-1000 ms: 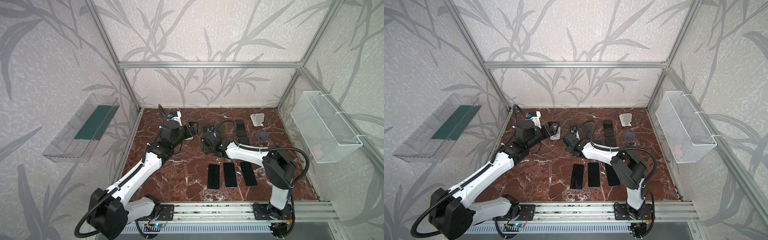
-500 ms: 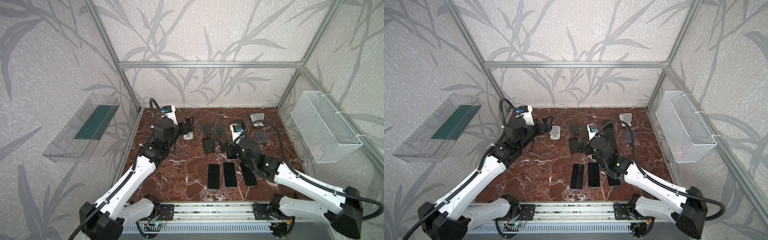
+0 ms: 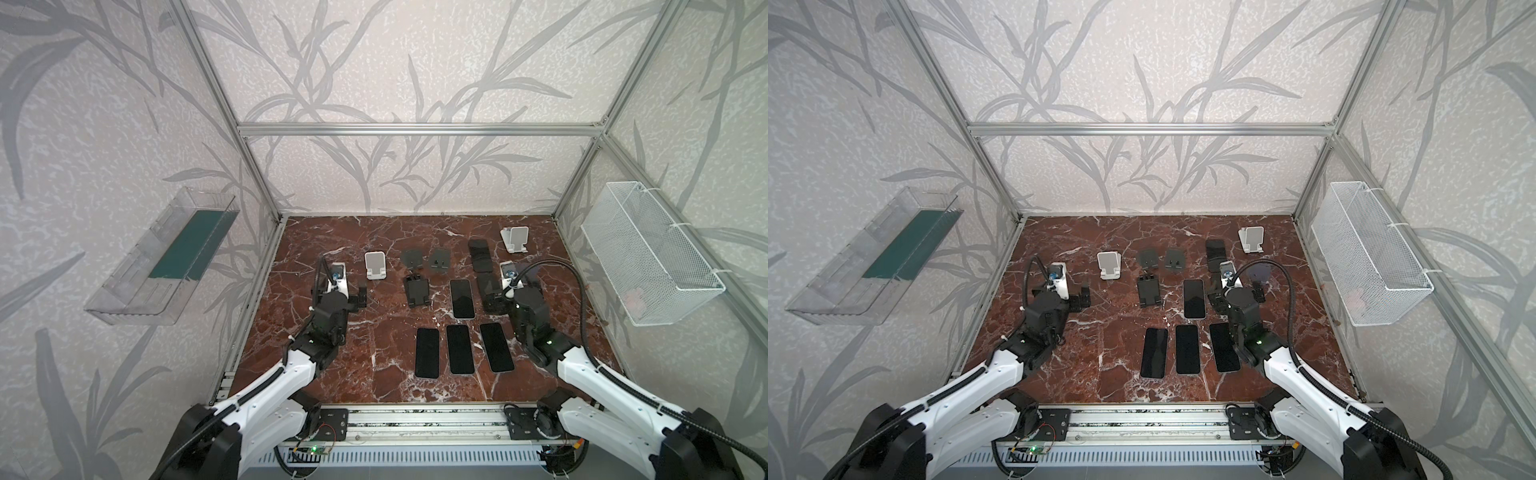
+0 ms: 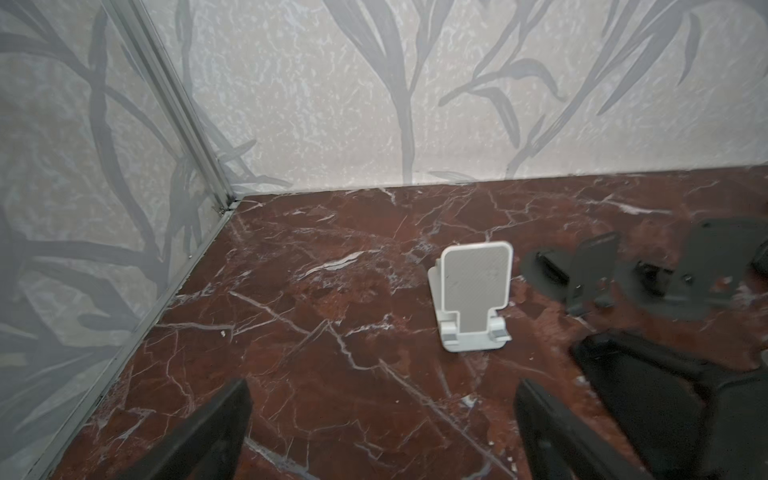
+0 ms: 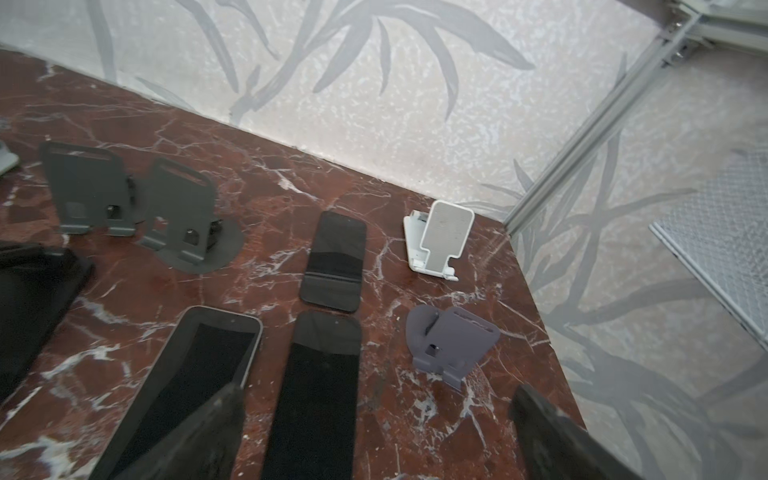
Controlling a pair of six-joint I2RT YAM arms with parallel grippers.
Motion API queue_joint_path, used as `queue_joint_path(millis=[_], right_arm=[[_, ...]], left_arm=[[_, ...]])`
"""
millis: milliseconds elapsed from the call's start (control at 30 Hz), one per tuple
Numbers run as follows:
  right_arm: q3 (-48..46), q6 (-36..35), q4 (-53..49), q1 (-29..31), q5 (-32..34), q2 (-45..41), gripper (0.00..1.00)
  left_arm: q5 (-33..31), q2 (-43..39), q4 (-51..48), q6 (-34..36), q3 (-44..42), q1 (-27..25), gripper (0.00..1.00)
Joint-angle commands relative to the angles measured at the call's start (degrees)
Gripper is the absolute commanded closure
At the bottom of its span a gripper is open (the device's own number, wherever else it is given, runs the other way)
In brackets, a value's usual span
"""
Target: Remove the phone from the phone stand
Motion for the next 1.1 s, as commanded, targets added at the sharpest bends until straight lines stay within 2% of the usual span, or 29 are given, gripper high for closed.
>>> queue_joint_path(millis=[0, 67, 133, 167, 267, 333, 400, 467, 533, 567, 667, 767, 967, 1067], right_arm=[[-1.8, 1.25, 8.73, -7.78, -7.21, 2.48, 0.01], [-5.31, 2.15, 16.8, -12.96, -13.27, 5.9, 0.01], [-7.46, 2.54, 22.98, -15.38, -14.85, 9.75, 0.01], [-8.43, 2.15, 24.75, -16.16, -16.1, 11.62, 0.01], [-11.76, 7.05, 36.67, -17.98, -17.94, 17.88, 0.01], [-13.15, 7.92, 43.89, -18.52, -19.37, 21.45, 0.01], [-13.53, 6.73, 49.27, -18.59, -19.49, 25.33, 0.01], [-13.74, 7.77, 54.97, -18.78, -18.86, 30.84, 0.01], [-13.66, 7.98, 61.79, -18.84, -18.85, 37.7, 0.01], [-12.8, 7.87, 62.54, -18.76, -18.23, 39.58, 0.01], [-10.07, 8.84, 51.8, -18.87, -17.63, 35.61, 0.01], [-8.37, 8.43, 51.15, -18.87, -17.3, 36.88, 0.01], [-2.98, 6.48, 39.44, -18.51, -21.81, 35.7, 0.01], [-3.3, 6.38, 40.68, -18.52, -21.79, 36.06, 0.01]], left_arm=[[-3.67, 4.72, 22.84, 6.69, -2.54, 3.04, 0.01], [-3.77, 9.63, 26.0, 8.44, -2.91, 4.95, 0.01], [-3.83, 14.61, 28.18, 10.71, -2.08, 7.15, 0.01], [-2.17, 15.46, 25.7, 11.85, -1.26, 7.71, 0.01], [4.48, 19.57, 25.33, 6.94, -0.5, 14.34, 0.01], [8.08, 23.07, 29.29, 5.49, -0.91, 17.34, 0.01], [12.08, 27.93, 35.11, 3.47, -1.68, 20.41, 0.01], [13.88, 34.51, 45.28, 1.92, -2.79, 23.17, 0.01], [14.16, 30.75, 37.47, -1.1, -2.05, 24.48, 0.01], [15.39, 29.7, 33.74, -1.67, -0.91, 25.17, 0.01], [15.05, 31.86, 32.91, -1.2, 1.54, 25.5, 0.01], [16.05, 30.44, 27.89, -1.45, 2.79, 25.6, 0.01], [21.23, 31.43, 29.3, 2.31, 2.91, 25.07, 0.01], [21.15, 31.4, 29.17, 2.25, 2.94, 25.07, 0.01]])
